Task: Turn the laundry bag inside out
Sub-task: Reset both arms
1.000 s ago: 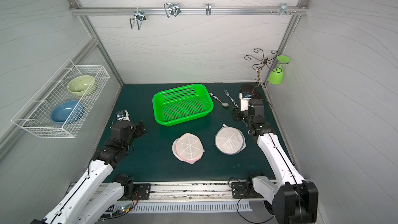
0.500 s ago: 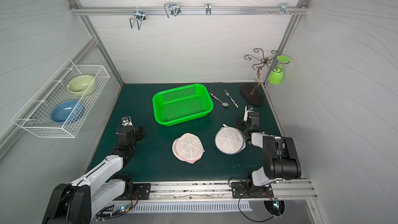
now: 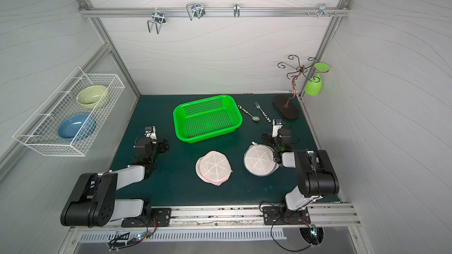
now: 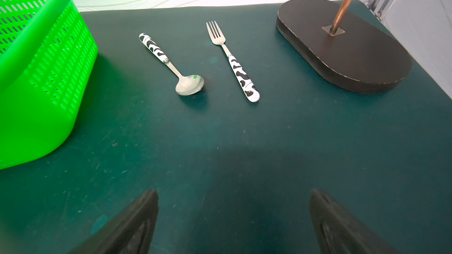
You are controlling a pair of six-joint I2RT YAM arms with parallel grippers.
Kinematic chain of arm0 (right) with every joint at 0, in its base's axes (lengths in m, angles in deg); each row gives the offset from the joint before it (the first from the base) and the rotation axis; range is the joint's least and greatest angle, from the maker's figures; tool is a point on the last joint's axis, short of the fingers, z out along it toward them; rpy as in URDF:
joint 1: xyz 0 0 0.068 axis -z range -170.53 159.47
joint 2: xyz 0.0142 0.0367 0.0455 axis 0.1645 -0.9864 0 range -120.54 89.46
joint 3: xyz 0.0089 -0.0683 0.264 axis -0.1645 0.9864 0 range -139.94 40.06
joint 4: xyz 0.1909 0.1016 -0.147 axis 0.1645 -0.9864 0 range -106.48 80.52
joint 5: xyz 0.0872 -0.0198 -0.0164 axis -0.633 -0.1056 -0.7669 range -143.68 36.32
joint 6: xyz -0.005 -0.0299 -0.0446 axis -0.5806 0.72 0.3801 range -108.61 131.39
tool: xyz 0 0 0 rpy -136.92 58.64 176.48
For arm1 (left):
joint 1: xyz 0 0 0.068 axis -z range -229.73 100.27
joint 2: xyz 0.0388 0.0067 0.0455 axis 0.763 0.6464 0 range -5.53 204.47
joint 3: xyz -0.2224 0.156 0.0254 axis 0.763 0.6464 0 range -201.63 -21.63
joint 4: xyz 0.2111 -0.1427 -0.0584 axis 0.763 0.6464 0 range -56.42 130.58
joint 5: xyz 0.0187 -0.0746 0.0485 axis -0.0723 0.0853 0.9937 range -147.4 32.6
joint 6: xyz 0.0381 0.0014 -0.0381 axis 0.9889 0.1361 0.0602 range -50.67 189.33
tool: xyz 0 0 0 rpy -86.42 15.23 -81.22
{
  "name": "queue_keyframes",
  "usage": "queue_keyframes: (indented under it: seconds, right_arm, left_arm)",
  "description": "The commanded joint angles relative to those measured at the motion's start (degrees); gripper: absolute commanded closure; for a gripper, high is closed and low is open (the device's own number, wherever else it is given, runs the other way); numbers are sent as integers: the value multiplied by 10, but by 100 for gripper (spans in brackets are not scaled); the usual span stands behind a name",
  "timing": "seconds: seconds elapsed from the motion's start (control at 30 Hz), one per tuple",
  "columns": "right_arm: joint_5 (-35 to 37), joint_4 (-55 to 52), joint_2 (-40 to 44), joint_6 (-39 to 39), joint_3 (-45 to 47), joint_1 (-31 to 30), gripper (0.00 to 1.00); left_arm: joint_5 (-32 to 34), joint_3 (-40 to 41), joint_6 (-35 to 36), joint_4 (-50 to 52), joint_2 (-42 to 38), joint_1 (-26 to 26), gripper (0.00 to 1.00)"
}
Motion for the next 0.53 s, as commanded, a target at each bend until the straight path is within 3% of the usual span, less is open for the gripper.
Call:
queue_keyframes:
  seconds: [0.0, 0.13, 0.17, 0.4, 0.43, 0.47, 0.5]
  right_arm:
    - [-2, 22, -2, 3, 1, 1, 1]
    - [-2, 21, -2, 4, 0, 0, 1]
    - [-2, 21, -2, 3, 0, 1, 1]
    - [-21, 0, -15, 1, -18, 8, 1]
    - [-22, 9, -11, 3, -10, 8, 1]
    - [-22, 14, -5, 5, -4, 7, 1]
    - [-20, 17, -5, 10, -3, 2, 1]
  left_arm:
    - [-52, -10, 9, -108, 36, -3, 12]
    - [-58, -41, 16, -136, 121, -3, 12]
    - [-56, -56, 12, -93, 115, -3, 12]
    - [-34, -61, 2, -86, 116, -5, 12]
    - [-34, -62, 1, -88, 116, -5, 11]
    - [-33, -61, 1, -88, 116, -5, 1]
    - [-28, -61, 0, -86, 115, -5, 0]
